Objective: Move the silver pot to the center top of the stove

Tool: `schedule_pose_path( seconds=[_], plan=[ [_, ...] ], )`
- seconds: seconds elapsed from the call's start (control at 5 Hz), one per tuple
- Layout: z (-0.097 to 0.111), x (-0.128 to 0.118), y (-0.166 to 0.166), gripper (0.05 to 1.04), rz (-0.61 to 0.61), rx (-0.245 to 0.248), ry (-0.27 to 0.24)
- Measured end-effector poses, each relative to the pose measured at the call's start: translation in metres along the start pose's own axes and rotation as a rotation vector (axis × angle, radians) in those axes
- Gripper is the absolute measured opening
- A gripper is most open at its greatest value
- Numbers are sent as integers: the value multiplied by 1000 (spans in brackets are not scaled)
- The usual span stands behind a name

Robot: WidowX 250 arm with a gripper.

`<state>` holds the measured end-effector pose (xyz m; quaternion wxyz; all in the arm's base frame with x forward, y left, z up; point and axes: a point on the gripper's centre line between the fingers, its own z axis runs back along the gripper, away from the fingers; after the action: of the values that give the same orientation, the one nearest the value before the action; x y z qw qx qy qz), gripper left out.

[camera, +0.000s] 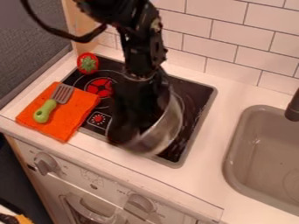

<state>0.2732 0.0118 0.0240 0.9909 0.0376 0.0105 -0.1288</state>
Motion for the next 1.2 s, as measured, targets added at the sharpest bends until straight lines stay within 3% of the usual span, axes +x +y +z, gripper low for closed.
schedule_pose_path(
  seconds=[0.4,0.6,0.8,1.0,1.2],
  plan=[
    [-8,3,-9,999,-17,9,-9],
    [0,-3,-12,998,-28,-19,-14],
    [41,-4,-13,998,-19,-42,-125],
    [61,-10,4,998,47,-74,-171],
    [63,-14,29,998,110,-70,-187]
  ],
)
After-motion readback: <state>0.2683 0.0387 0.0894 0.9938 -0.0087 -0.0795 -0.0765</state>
